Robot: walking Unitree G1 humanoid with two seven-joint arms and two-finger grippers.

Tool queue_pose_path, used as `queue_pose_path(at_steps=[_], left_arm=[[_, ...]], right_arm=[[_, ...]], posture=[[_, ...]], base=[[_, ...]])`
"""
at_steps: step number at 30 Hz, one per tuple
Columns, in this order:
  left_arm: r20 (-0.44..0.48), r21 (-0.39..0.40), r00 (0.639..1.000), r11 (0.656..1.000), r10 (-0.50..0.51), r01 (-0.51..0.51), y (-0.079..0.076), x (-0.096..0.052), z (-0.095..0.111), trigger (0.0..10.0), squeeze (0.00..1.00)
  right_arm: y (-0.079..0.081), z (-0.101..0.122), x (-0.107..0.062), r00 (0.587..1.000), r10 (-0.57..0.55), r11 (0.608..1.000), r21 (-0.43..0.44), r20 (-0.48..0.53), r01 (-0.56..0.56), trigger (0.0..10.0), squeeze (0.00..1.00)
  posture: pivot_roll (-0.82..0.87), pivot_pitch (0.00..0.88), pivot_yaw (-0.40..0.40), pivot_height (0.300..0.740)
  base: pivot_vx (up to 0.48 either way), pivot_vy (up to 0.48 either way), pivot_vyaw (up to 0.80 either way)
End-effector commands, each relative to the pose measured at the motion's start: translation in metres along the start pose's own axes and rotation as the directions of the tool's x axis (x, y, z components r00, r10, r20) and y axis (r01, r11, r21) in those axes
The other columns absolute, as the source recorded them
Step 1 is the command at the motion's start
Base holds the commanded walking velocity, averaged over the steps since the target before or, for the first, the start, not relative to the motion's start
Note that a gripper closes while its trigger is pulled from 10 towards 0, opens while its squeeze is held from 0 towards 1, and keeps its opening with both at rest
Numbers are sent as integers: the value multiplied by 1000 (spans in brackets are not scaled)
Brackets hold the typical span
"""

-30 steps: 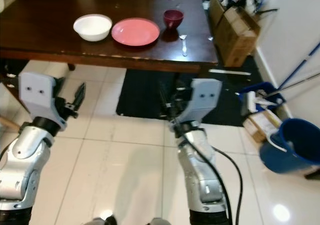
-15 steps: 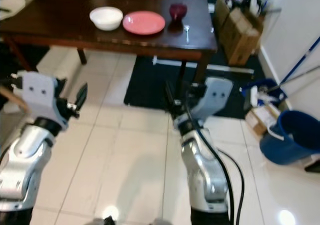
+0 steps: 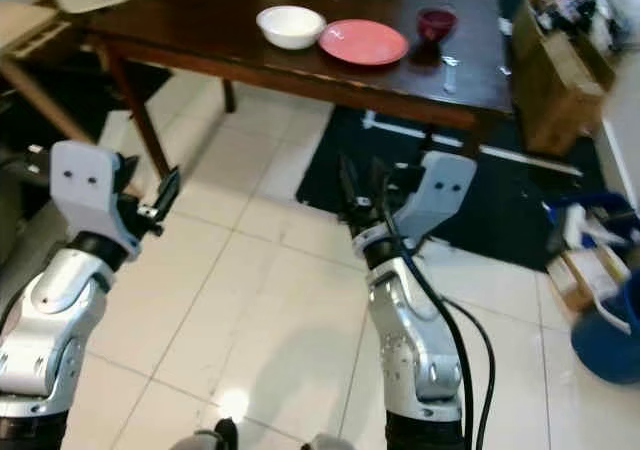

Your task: Setting the table

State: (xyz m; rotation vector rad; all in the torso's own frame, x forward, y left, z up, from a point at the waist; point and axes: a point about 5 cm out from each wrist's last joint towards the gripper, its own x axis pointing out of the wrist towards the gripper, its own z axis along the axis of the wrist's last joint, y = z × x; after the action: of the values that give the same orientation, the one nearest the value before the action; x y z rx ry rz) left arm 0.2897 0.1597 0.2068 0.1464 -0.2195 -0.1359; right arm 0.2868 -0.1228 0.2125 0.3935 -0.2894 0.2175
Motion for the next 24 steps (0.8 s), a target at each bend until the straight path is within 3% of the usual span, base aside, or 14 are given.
queue_pose_path(at_steps=[1,24], left_arm=[[-25,-7,1000,1000,8,-8,0,-1,-5,10000,90],[-40,28,997,998,64,-63,6,1,-8,10000,98]], right_arm=[[-1,-2,-3,1000,-1,1000,6,-14,1,10000,0],[3,-3,-2,999,34,999,8,-20,-34,10000,0]], posture=[[-113,51,22,740],[-108,44,21,740]], base=[[0,0,788],[0,0,784]])
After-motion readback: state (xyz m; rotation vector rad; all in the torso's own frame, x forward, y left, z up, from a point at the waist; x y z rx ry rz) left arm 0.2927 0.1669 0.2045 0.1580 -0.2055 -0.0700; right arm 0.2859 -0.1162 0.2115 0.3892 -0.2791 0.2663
